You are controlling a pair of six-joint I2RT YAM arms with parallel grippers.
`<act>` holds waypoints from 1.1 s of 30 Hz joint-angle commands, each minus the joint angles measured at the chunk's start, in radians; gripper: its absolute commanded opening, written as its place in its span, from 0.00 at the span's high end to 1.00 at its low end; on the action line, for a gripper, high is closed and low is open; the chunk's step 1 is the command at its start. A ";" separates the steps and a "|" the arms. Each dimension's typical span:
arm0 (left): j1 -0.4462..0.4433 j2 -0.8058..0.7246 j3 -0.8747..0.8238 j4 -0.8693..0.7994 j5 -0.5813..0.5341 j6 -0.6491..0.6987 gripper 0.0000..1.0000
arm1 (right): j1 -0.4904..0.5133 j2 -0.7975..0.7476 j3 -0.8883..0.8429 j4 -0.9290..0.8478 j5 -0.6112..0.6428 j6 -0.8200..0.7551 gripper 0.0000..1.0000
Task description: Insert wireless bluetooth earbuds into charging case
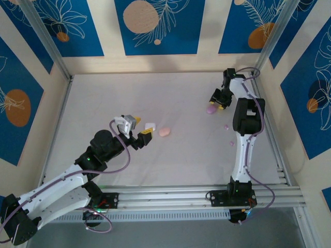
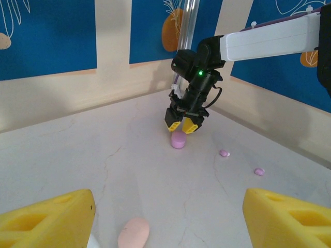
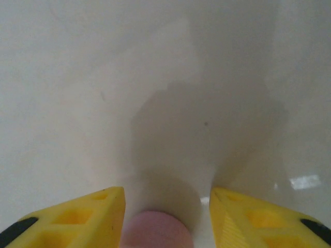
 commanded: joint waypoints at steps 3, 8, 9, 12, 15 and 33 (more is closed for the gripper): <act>-0.007 0.002 0.015 0.014 0.008 -0.003 0.25 | 0.023 -0.054 -0.038 -0.078 0.041 -0.014 0.56; -0.007 0.004 0.014 0.021 0.020 -0.017 0.25 | 0.028 -0.149 -0.165 -0.055 0.008 0.021 0.56; -0.007 0.003 0.012 0.024 0.022 -0.018 0.26 | 0.030 -0.169 -0.197 -0.047 -0.005 0.033 0.56; -0.006 -0.002 0.004 0.032 0.029 -0.029 0.26 | 0.037 -0.229 -0.298 -0.013 -0.048 0.056 0.56; -0.007 -0.013 -0.011 0.041 0.028 -0.037 0.26 | 0.050 -0.280 -0.389 0.020 -0.087 0.079 0.56; -0.007 -0.035 -0.004 0.014 0.023 -0.054 0.26 | 0.085 -0.444 -0.570 0.099 -0.191 0.016 0.49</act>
